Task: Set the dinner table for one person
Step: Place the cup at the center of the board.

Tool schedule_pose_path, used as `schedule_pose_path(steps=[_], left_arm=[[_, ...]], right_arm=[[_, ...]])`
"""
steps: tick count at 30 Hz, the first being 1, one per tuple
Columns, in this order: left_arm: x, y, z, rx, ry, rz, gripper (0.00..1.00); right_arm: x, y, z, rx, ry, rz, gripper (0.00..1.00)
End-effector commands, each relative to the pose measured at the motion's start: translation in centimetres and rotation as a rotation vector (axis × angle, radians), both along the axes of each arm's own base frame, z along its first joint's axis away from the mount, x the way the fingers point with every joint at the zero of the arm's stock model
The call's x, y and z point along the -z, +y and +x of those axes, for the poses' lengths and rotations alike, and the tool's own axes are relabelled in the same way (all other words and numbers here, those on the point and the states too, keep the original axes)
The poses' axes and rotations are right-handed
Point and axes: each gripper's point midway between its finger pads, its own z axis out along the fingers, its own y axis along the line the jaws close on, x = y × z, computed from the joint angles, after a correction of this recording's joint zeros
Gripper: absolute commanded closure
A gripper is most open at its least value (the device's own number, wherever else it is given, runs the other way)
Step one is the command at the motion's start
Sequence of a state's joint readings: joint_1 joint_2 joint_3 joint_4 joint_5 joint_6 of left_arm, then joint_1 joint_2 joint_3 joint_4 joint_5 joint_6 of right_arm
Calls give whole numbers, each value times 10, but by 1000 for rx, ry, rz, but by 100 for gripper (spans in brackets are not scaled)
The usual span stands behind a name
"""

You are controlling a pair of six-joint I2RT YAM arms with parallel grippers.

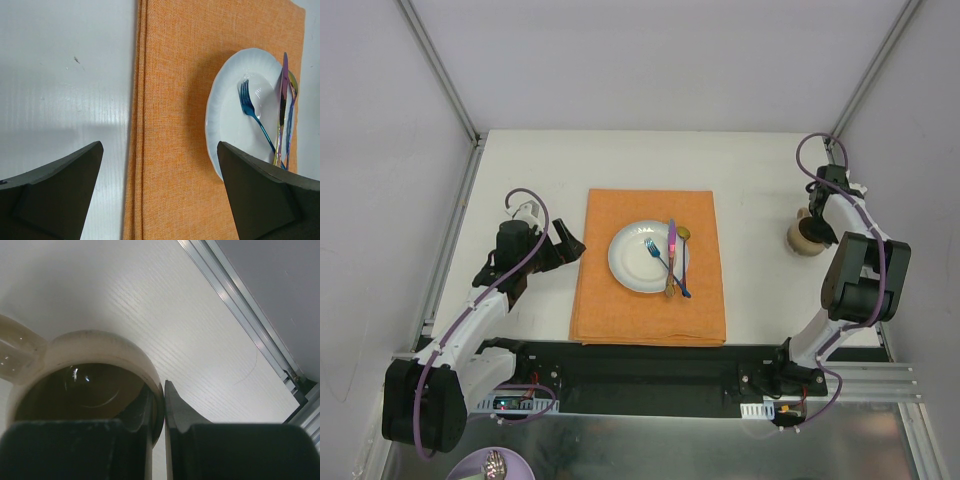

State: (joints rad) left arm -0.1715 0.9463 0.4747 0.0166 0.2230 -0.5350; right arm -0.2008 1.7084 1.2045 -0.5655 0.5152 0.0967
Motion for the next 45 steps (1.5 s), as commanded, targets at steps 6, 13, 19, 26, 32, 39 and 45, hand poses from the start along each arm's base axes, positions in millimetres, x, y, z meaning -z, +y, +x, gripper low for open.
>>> schedule_pose_path(steps=[6,13,19,26,32,39,45], left_arm=[[-5,1,1,-10,-30,6,1],[-3,0,2,-6,-20,6,1],[-6,-1,2,-6,-28,4,0],[-6,-1,2,-2,-27,2,1],[-8,-1,2,-4,-34,2,1],[-9,0,3,-6,-42,7,1],[-11,0,4,-6,-47,9,0]], right_arm=[[-17,-7,15,35,-70,-21,85],[-24,-7,17,29,-86,-20,73],[-28,-5,17,25,-93,-15,69],[-42,-5,18,19,-116,-26,64],[-71,-6,18,15,-174,-44,62],[-124,17,21,-84,-296,-17,54],[-137,92,30,-314,-353,104,45]])
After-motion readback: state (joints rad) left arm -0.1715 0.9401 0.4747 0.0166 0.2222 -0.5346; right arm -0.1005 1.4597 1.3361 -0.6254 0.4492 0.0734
